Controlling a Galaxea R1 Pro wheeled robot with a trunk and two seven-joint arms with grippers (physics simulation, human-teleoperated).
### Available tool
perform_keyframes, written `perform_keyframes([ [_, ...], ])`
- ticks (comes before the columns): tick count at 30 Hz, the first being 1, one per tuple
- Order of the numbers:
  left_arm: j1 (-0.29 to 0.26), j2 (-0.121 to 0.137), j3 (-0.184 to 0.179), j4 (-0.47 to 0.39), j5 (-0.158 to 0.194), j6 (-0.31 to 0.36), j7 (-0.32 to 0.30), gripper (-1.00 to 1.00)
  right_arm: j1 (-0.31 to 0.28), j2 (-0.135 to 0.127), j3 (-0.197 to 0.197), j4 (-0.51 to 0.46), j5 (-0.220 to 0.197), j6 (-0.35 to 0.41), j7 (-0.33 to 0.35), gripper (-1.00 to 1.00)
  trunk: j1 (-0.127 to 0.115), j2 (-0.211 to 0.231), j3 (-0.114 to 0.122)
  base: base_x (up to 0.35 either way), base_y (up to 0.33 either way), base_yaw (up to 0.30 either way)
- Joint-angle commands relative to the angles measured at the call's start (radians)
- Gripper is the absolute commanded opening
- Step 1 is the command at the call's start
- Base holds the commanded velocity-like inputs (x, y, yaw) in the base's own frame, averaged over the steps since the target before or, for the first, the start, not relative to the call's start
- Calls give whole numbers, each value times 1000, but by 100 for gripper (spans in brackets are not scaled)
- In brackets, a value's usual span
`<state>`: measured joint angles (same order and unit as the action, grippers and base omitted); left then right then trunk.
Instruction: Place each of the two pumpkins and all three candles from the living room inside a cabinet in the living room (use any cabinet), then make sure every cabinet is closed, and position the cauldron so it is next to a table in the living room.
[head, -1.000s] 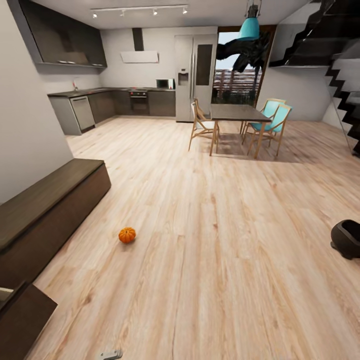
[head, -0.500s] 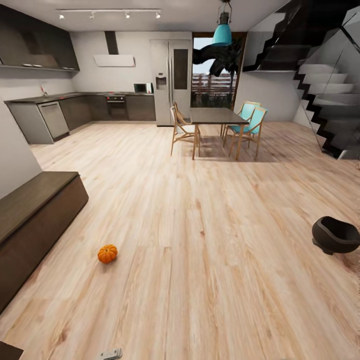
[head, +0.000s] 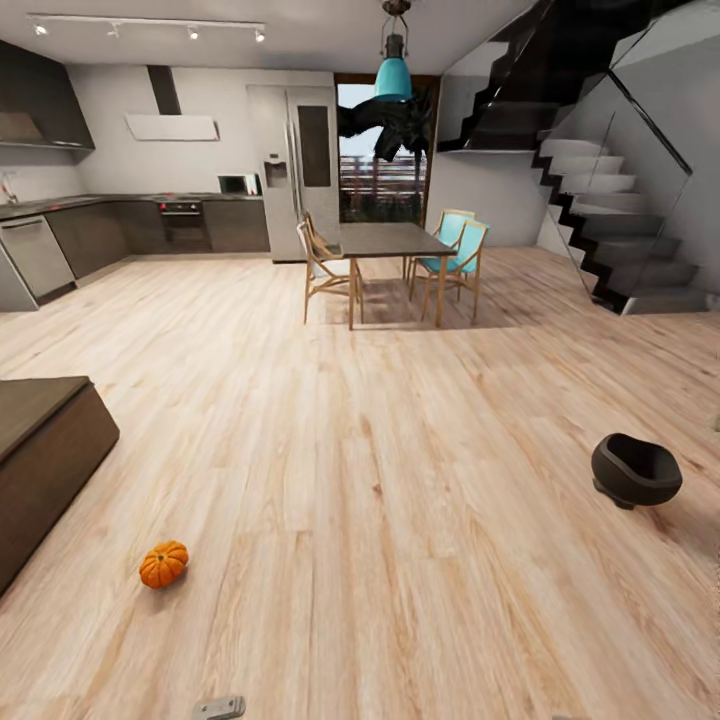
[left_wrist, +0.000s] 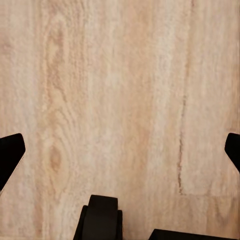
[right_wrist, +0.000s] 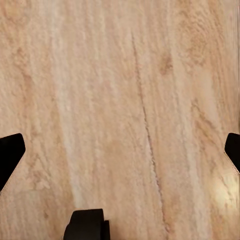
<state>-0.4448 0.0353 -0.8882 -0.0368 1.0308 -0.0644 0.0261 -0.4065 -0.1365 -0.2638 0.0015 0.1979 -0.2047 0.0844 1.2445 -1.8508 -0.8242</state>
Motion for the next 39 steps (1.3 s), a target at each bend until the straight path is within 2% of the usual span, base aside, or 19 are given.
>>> perform_keyframes([
  [1, 0, 0, 0, 0, 0, 0, 0, 100, 0, 0, 0, 0, 0, 0, 0, 100, 0, 0, 1, 332, 0, -191],
  [16, 0, -8, 0, 0, -2, 2, 0, 100, 0, 7, -1, -3, 0, 0, 0, 100, 0, 0, 1, 335, 0, -18],
  [26, 0, -5, 0, 0, -1, 2, 0, 100, 0, 6, -2, -3, 0, 1, 0, 100, 0, 0, -8, 335, 0, -183],
  [35, 0, -12, 0, -1, 0, 2, 0, 100, 0, 8, 0, -2, 0, 3, 1, 100, 0, 0, -9, 335, 0, -24],
  [39, 0, -13, 0, -1, 1, 2, 1, 100, 0, 18, 0, 0, 0, 11, -6, 100, 0, 0, -9, 335, 0, -1],
])
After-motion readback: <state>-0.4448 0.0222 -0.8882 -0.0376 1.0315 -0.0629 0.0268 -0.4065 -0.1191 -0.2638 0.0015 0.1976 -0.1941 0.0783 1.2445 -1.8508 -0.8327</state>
